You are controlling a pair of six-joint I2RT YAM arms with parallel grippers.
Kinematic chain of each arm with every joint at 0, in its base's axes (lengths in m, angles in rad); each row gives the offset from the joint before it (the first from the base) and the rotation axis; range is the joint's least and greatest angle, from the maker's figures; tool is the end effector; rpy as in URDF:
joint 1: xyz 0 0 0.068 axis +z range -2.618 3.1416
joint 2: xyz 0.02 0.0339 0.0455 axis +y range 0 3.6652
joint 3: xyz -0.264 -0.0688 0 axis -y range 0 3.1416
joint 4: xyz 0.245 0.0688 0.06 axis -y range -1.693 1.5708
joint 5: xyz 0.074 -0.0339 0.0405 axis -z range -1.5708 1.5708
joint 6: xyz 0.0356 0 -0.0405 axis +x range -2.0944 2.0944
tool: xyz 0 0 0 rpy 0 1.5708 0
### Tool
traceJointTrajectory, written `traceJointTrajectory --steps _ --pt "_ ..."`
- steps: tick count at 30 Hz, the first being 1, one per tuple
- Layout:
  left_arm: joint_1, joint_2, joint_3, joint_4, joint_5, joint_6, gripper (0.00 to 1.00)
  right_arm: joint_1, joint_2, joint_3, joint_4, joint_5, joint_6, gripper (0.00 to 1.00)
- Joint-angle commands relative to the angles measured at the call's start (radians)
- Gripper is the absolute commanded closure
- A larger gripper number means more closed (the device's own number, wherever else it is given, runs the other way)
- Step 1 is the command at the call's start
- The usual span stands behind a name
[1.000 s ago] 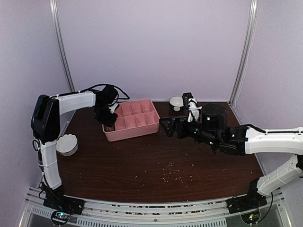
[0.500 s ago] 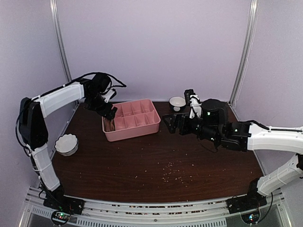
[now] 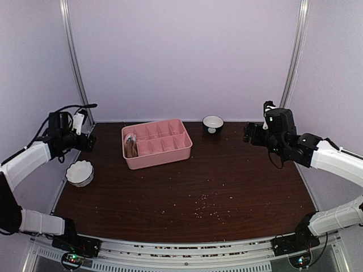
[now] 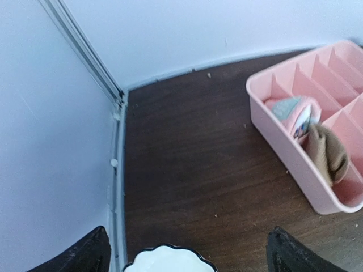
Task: Roll the socks
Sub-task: Reset both arms
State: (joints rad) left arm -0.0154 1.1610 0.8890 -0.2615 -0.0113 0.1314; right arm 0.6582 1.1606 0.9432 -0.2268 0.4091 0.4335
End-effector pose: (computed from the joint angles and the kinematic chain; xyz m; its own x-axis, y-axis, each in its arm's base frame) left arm 0.2613 -0.0036 0.2919 -0.5034 0.1388 -0.8529 0.0722 0.9903 0.1185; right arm 0.2169 0.1498 0.3155 -0.4249 0.1586 -0.8912 -0.1086 0.9685 0.2242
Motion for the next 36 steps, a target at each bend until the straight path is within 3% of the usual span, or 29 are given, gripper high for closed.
traceJointTrajectory --steps 1,9,12,16,18,20,28,33,35,36 --pt "0.054 0.092 -0.185 0.341 0.121 0.036 0.02 -0.105 -0.041 -0.108 -0.075 0.129 0.008 0.0" --pt "0.071 0.174 -0.361 0.801 0.15 -0.048 0.02 -0.125 -0.196 -0.499 0.427 0.457 -0.223 0.0" --pt "0.066 0.236 -0.399 0.975 0.097 -0.04 0.02 -0.151 -0.165 -0.495 0.492 0.441 -0.322 0.0" --pt "0.07 0.234 -0.427 0.997 0.017 -0.071 0.02 -0.196 -0.046 -0.469 0.608 0.415 -0.435 0.0" --pt "0.069 0.228 -0.508 1.124 -0.002 -0.081 0.02 -0.229 -0.002 -0.497 0.729 0.373 -0.478 0.0" --pt "0.069 0.27 -0.626 1.396 0.046 -0.07 0.02 -0.275 0.034 -0.53 0.842 0.33 -0.481 0.0" --pt "0.069 0.258 -0.545 1.241 -0.046 -0.102 0.02 -0.492 0.113 -0.619 1.11 0.002 -0.424 0.0" --pt "0.07 0.265 -0.55 1.26 -0.048 -0.102 0.02 -0.578 0.16 -0.665 1.221 -0.181 -0.376 0.0" --pt "0.069 0.264 -0.55 1.261 -0.047 -0.102 0.02 -0.589 0.209 -0.727 1.405 -0.231 -0.397 0.0" --pt "0.069 0.265 -0.55 1.261 -0.047 -0.102 0.02 -0.589 0.186 -0.734 1.369 -0.23 -0.39 0.0"
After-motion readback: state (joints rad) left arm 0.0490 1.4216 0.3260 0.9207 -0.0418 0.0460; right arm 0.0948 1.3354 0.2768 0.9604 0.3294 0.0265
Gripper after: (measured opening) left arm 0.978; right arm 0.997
